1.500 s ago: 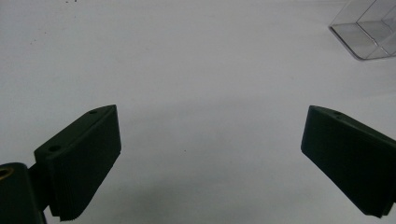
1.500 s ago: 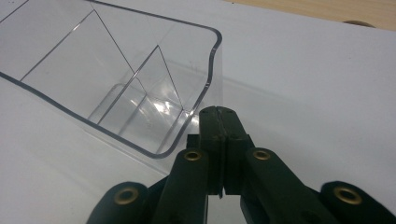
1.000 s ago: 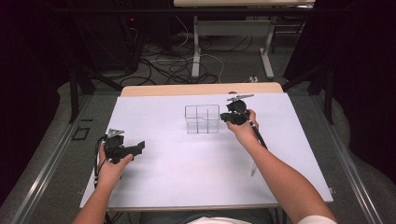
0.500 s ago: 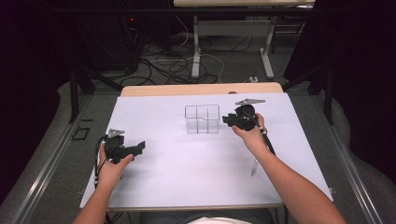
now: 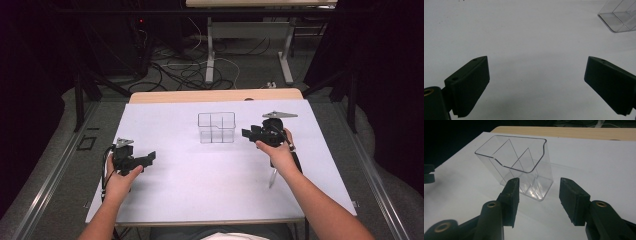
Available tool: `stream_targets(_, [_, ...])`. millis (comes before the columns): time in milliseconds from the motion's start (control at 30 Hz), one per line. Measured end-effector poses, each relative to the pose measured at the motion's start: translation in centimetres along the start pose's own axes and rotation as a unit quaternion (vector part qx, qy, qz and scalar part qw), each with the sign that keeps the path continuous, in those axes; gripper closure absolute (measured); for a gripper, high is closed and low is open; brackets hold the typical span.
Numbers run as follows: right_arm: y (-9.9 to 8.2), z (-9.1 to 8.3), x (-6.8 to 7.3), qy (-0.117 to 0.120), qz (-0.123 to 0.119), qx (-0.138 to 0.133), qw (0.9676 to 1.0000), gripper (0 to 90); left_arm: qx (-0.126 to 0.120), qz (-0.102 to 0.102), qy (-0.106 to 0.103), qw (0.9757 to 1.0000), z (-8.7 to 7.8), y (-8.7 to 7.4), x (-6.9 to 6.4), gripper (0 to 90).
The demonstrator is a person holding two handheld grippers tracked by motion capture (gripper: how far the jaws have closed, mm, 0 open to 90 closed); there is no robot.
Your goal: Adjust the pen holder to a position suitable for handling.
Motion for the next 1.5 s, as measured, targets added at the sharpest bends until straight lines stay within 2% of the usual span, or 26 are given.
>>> stream_targets(67, [-0.1,-0.2,-0.1,0.002,0.005,-0.002,1.0,49.2,0.001,0.0,-0.001,1.0,0.0,0.0,0.0,6.1])
stream_targets(100, [-0.3,-0.6,-0.2,0.011,0.017,-0.001,0.9998,46.6,0.001,0.0,-0.001,1.0,0.0,0.0,0.0,6.1])
stream_targets(200, [-0.4,-1.0,-0.3,0.015,0.021,-0.007,0.9996,44.8,-0.001,-0.001,-0.004,1.0,0.0,0.0,0.0,6.2])
stream_targets(233, [-0.5,-1.2,-0.3,0.018,0.031,-0.009,0.9993,42.9,-0.001,-0.002,-0.004,1.0,0.0,0.0,0.0,6.2])
stream_targets(267, [-0.4,-1.6,-0.5,0.022,0.031,-0.022,0.999,40.0,-0.001,-0.002,-0.004,1.0,0.0,0.0,0.0,6.2])
stream_targets(333, [-0.5,-2.1,-0.7,0.019,0.034,-0.027,0.9989,39.9,0.0,-0.002,-0.002,1.0,0.0,0.0,0.0,6.3])
stream_targets(367, [-0.5,-2.1,-0.7,0.019,0.034,-0.027,0.9989,39.9,0.0,-0.002,-0.002,1.0,0.0,0.0,0.0,6.3])
stream_targets(467, [-0.6,-3.1,-1.0,0.016,0.061,-0.021,0.9978,38.5,0.001,-0.003,-0.001,1.0,0.0,0.0,0.0,6.3])
stream_targets(500, [-0.6,-3.1,-1.0,0.016,0.061,-0.021,0.9978,38.5,0.001,-0.003,-0.001,1.0,0.0,0.0,0.0,6.3])
stream_targets(567, [-0.8,-3.6,-1.1,0.015,0.083,-0.003,0.9964,35.8,0.001,-0.002,-0.001,1.0,0.0,0.0,0.0,6.4])
stream_targets(633, [-1.0,-3.7,-1.3,0.004,0.075,0.01,0.9971,28.5,-0.001,-0.003,-0.002,1.0,0.0,0.0,0.0,6.5])
stream_targets(700, [-1.0,-3.9,-1.4,-0.005,0.07,0.018,0.9974,28.1,-0.002,-0.004,-0.002,1.0,0.0,0.0,0.0,6.5])
stream_targets(767, [-1.1,-4.1,-1.5,-0.02,0.075,0.022,0.9967,21.2,-0.001,-0.007,0.0,1.0,-0.2,0.0,0.0,6.7])
stream_targets(867, [-1.1,-4.4,-1.7,-0.038,0.083,0.013,0.9957,18.0,-0.002,-0.006,-0.001,1.0,-0.2,0.0,0.1,6.9])
stream_targets(933, [-1.2,-4.7,-1.8,-0.043,0.106,0.006,0.9934,12.9,-0.001,-0.007,0.0,1.0,-0.2,0.0,0.1,6.9])
stream_targets(1100, [-1.6,-5.0,-1.9,-0.04,0.12,0.014,0.9919,12.0,-0.004,-0.009,-0.002,1.0,-0.2,0.1,0.0,6.9])
stream_targets(1200, [-1.9,-5.3,-2.0,-0.047,0.129,0.02,0.9903,13.2,-0.001,-0.008,-0.002,1.0,-0.2,0.0,0.0,6.9])
stream_targets(1267, [-2.0,-5.4,-2.2,-0.051,0.131,0.032,0.9895,14.8,-0.001,-0.009,-0.003,1.0,-0.2,0.0,0.0,6.9])
stream_targets(1333, [-2.3,-5.6,-2.2,-0.04,0.138,0.05,0.9884,16.3,-0.001,-0.009,-0.001,1.0,-0.3,0.0,0.0,6.9])
stream_targets(1400, [-2.5,-5.6,-2.4,-0.045,0.138,0.061,0.9875,16.3,-0.003,-0.008,-0.001,1.0,-0.2,0.0,0.1,7.0])
stream_targets(1467, [-2.6,-5.7,-2.5,-0.047,0.139,0.062,0.9872,16.3,-0.002,-0.009,0.0,1.0,-0.2,0.0,0.1,7.0])
stream_targets(1500, [-2.8,-5.8,-2.7,-0.048,0.145,0.067,0.9859,16.3,-0.002,-0.009,0.0,1.0,-0.2,0.0,0.1,7.0])
Point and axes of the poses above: each handheld gripper's, and its own axes: z roughly forward along the jaws, y roughly out of its top, x roughly to its left, the point moved 7 cm from there along z, roughly forward along the jaws
